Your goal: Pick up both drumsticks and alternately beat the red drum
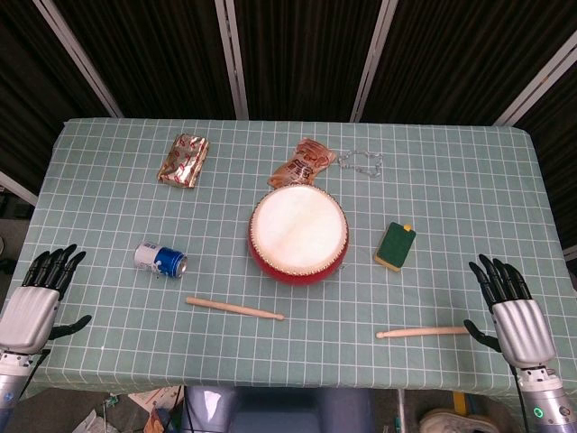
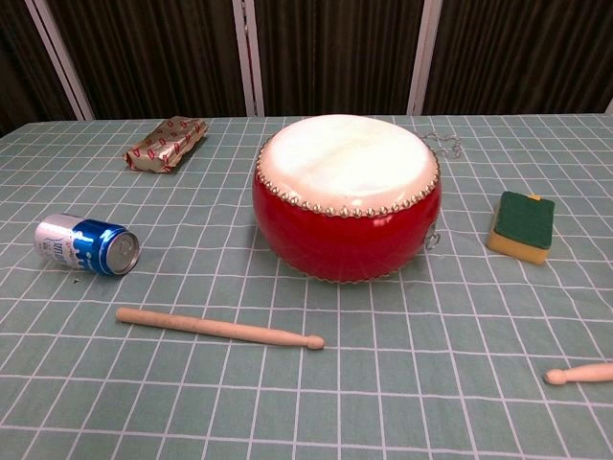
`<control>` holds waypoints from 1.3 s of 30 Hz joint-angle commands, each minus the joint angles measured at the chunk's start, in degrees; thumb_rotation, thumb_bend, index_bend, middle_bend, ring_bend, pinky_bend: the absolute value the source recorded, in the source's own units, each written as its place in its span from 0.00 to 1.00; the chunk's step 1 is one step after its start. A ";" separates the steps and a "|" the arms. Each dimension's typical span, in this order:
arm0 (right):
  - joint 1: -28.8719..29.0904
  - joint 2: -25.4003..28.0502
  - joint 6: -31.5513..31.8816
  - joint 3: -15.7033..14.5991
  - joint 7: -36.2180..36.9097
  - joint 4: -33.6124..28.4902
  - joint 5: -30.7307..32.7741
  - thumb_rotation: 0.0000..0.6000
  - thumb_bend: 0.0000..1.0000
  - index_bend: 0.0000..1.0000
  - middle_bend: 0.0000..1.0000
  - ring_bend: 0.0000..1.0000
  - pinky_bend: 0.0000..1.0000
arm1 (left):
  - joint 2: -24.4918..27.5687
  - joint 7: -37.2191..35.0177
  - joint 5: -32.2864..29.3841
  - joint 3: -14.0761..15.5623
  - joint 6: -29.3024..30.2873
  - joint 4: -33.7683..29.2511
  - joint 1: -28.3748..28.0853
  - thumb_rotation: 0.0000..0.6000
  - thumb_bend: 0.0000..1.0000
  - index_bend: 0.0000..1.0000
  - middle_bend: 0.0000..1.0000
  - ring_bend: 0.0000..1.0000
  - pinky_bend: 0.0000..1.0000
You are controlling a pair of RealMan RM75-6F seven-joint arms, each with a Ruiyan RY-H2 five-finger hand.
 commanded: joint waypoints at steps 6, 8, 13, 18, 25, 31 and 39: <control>-0.03 0.01 -0.09 -0.06 -0.15 -0.01 0.07 1.00 0.24 0.00 0.00 0.00 0.09 | 0.07 0.04 -0.14 -0.02 -0.30 -0.04 -0.09 1.00 0.05 0.00 0.00 0.00 0.03; -0.05 0.09 -0.04 -0.07 -0.01 0.00 0.06 1.00 0.24 0.00 0.00 0.00 0.09 | 0.08 0.24 -0.06 0.01 -0.21 -0.10 -0.05 1.00 0.05 0.00 0.00 0.00 0.03; 0.05 0.05 -0.14 -0.12 -0.19 -0.04 -0.11 1.00 0.24 0.00 0.00 0.00 0.09 | 0.10 0.25 -0.24 0.02 -0.26 -0.10 0.02 1.00 0.05 0.00 0.00 0.00 0.03; 0.12 0.06 -0.54 -0.06 -0.35 -0.26 0.31 1.00 0.24 0.00 0.00 0.00 0.09 | 0.34 0.20 -0.38 0.16 -0.93 -0.32 -0.17 1.00 0.05 0.00 0.00 0.00 0.04; -0.03 0.24 -0.60 -0.18 -0.52 -0.35 0.50 1.00 0.24 0.00 0.00 0.00 0.09 | 0.76 1.17 0.08 0.49 -1.52 -1.29 -0.42 1.00 0.05 0.00 0.34 0.40 0.53; 0.03 0.27 -0.78 -0.21 -0.78 -0.53 0.49 1.00 0.24 0.00 0.00 0.00 0.09 | 0.80 3.44 -0.79 0.63 -6.12 -4.17 -2.57 1.00 0.16 0.29 0.93 0.95 0.97; 0.01 0.22 -0.86 -0.21 -0.73 -0.61 0.63 1.00 0.24 0.00 0.00 0.00 0.09 | -2.22 12.37 -6.98 -1.59 -15.87 -10.34 -7.94 1.00 0.22 0.47 1.00 1.00 1.00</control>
